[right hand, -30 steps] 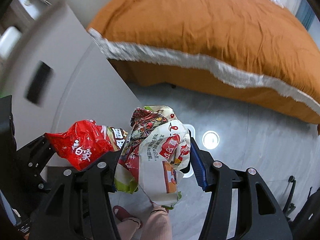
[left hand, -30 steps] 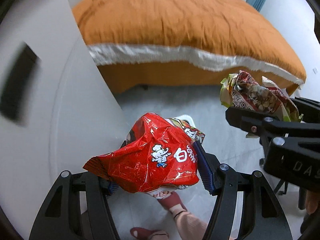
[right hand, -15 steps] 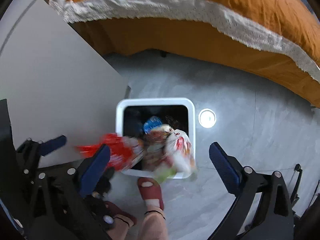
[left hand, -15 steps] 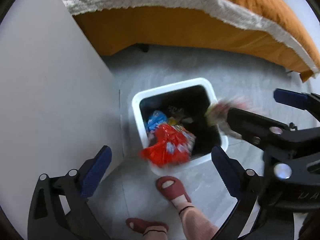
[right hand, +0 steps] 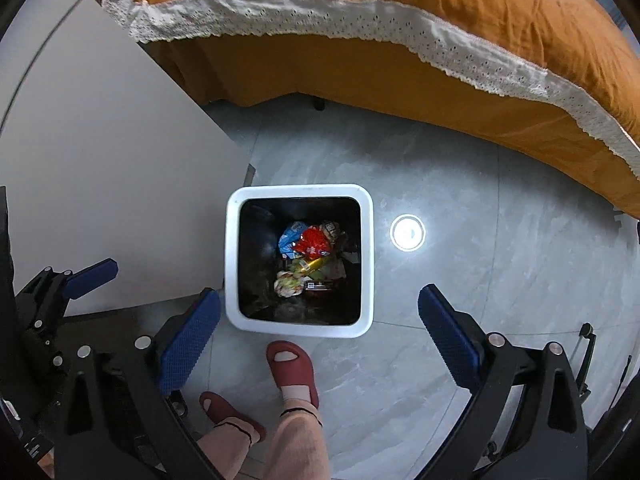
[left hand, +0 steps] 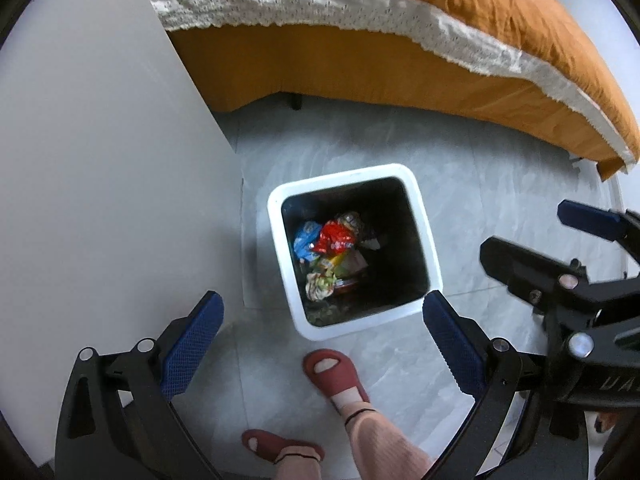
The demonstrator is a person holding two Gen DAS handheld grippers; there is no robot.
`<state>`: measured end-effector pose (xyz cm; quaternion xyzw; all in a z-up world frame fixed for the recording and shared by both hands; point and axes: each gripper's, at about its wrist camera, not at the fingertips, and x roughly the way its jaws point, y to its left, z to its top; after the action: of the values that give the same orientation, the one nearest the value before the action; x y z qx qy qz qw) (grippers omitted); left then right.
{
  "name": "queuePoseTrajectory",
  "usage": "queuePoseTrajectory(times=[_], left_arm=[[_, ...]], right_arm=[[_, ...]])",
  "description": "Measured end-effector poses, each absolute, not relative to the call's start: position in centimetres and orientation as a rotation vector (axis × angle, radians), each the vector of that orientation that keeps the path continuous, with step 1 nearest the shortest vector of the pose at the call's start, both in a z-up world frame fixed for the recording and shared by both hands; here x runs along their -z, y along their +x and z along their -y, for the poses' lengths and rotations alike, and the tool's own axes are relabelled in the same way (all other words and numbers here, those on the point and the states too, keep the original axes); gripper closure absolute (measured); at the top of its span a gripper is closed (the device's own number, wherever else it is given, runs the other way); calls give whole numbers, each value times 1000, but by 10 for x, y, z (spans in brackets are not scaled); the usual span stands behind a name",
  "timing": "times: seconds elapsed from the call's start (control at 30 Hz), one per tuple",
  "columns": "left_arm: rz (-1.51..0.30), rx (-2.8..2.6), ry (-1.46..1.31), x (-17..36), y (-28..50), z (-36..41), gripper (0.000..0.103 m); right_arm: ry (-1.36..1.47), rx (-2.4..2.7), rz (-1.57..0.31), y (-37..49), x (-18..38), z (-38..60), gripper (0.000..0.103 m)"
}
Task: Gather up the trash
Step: 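Move both open tools back toward the desk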
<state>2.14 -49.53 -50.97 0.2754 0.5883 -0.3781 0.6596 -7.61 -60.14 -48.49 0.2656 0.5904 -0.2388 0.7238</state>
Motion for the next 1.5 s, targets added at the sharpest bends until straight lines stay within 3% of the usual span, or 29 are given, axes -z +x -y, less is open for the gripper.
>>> queuePoseTrajectory(times=[0.33, 0.93, 1.5], left_arm=[[-1188, 884, 586, 407, -1, 474, 5], [-768, 690, 319, 168, 34, 362, 5], [-608, 302, 264, 108, 145, 189, 5]], right_arm=[[578, 536, -1201, -93, 408, 581, 5], [417, 330, -773, -44, 183, 524, 5], [63, -105, -693, 119, 119, 366, 5]])
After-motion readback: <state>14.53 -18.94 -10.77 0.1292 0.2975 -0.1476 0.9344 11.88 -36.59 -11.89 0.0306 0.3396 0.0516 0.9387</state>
